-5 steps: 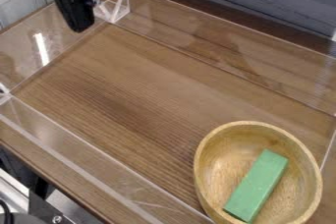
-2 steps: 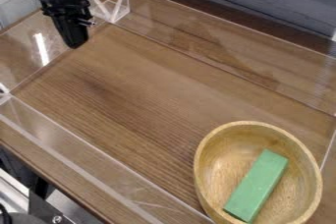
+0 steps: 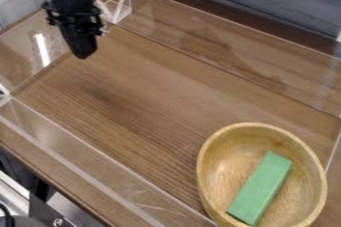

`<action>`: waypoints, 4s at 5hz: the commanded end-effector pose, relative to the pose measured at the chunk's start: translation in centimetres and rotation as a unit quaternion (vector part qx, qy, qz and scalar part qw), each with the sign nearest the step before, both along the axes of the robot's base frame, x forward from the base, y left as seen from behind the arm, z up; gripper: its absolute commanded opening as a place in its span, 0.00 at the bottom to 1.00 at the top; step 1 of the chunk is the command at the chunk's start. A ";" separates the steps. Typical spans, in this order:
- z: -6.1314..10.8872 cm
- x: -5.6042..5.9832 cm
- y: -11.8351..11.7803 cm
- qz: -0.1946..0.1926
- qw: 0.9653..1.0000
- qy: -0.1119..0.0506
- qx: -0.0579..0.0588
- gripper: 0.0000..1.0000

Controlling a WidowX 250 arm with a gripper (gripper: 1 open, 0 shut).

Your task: Remove the green block from inside the brown bowl and put it on the table

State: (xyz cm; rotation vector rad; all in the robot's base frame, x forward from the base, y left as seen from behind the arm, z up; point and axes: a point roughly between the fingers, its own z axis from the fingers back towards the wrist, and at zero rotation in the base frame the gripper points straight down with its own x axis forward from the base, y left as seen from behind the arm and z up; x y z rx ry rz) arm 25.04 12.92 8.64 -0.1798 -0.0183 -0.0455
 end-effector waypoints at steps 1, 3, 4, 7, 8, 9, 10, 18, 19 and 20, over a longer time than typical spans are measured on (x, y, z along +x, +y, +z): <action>1.6 0.6 -2.2 -0.006 1.000 -0.025 0.014 0.00; 1.5 0.3 -6.9 -0.032 0.999 -0.019 0.009 1.00; 1.7 -0.5 -10.1 -0.056 0.998 -0.018 0.006 1.00; 0.3 -2.9 -23.1 -0.131 0.991 -0.021 0.015 1.00; -1.2 -3.5 -25.4 -0.136 0.990 -0.020 0.020 1.00; -0.8 -3.8 -26.4 -0.123 0.992 -0.024 0.018 1.00; -1.3 -3.8 -26.8 -0.125 0.992 -0.023 0.015 1.00; -3.1 -3.6 -26.3 -0.131 0.991 -0.019 0.013 1.00; -3.6 -3.4 -26.2 -0.129 0.991 -0.019 0.013 1.00; -4.0 -3.3 -26.2 -0.128 0.992 -0.019 0.014 1.00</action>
